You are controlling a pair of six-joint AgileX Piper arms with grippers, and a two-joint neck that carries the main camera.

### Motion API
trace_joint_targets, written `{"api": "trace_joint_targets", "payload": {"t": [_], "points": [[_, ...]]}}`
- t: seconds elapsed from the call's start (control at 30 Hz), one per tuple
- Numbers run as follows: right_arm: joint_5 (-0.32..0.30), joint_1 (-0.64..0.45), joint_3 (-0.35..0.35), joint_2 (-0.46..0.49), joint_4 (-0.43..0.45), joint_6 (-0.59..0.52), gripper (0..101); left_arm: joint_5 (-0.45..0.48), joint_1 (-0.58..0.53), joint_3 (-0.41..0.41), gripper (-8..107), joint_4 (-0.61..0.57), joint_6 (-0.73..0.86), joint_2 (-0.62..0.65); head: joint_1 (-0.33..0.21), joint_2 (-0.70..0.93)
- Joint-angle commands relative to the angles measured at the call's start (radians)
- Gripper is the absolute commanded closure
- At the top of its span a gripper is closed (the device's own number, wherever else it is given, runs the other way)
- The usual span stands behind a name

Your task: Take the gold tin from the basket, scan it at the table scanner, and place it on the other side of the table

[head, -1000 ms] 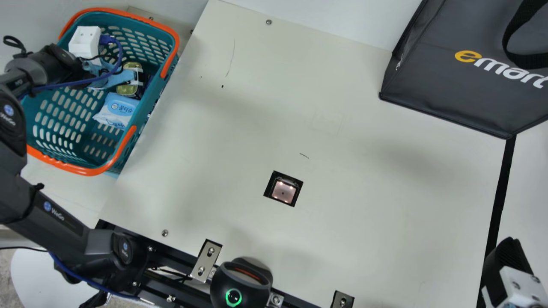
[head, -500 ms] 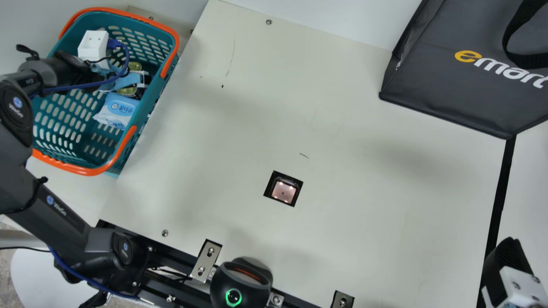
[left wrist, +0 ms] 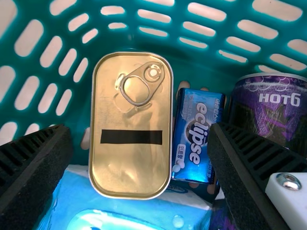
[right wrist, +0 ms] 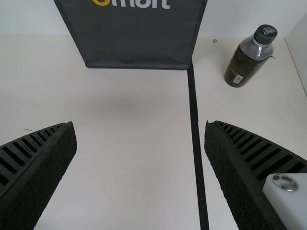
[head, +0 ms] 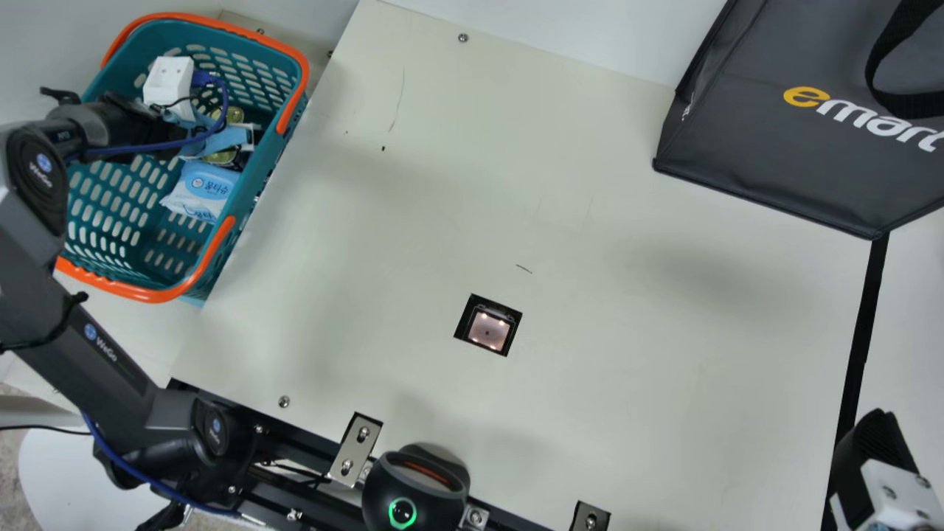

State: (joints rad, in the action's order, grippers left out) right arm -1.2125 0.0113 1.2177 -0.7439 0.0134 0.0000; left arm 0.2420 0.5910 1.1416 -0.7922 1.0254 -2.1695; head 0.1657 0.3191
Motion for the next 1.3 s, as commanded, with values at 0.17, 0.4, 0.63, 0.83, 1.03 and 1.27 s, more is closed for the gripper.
{"api": "trace_joint_targets", "payload": {"t": [0.17, 0.4, 0.63, 0.83, 1.03, 1.27], "points": [[-0.001, 0.000, 0.000, 0.000, 0.000, 0.000, 6, 0.002, 0.006, 0.010, 9, -0.056, 0.056, -0.018, -0.027, 0.002], [-0.001, 0.000, 0.000, 0.000, 0.000, 0.000, 6, 0.004, 0.010, 0.018, 9, -0.101, 0.098, -0.033, -0.027, 0.002], [-0.001, 0.000, 0.000, 0.000, 0.000, 0.000, 6, 0.007, 0.012, 0.025, 9, -0.128, 0.123, -0.046, -0.027, 0.002], [-0.001, 0.000, 0.000, 0.000, 0.000, 0.000, 6, 0.005, 0.012, 0.030, 9, -0.137, 0.128, -0.055, -0.027, 0.002], [-0.001, 0.000, 0.000, 0.000, 0.000, 0.000, 6, 0.004, 0.012, 0.034, 42, -0.138, 0.125, -0.062, -0.027, 0.002], [-0.001, 0.000, 0.000, 0.000, 0.000, 0.000, 6, 0.004, 0.013, 0.036, 89, -0.138, 0.122, -0.063, -0.027, 0.002]]}}
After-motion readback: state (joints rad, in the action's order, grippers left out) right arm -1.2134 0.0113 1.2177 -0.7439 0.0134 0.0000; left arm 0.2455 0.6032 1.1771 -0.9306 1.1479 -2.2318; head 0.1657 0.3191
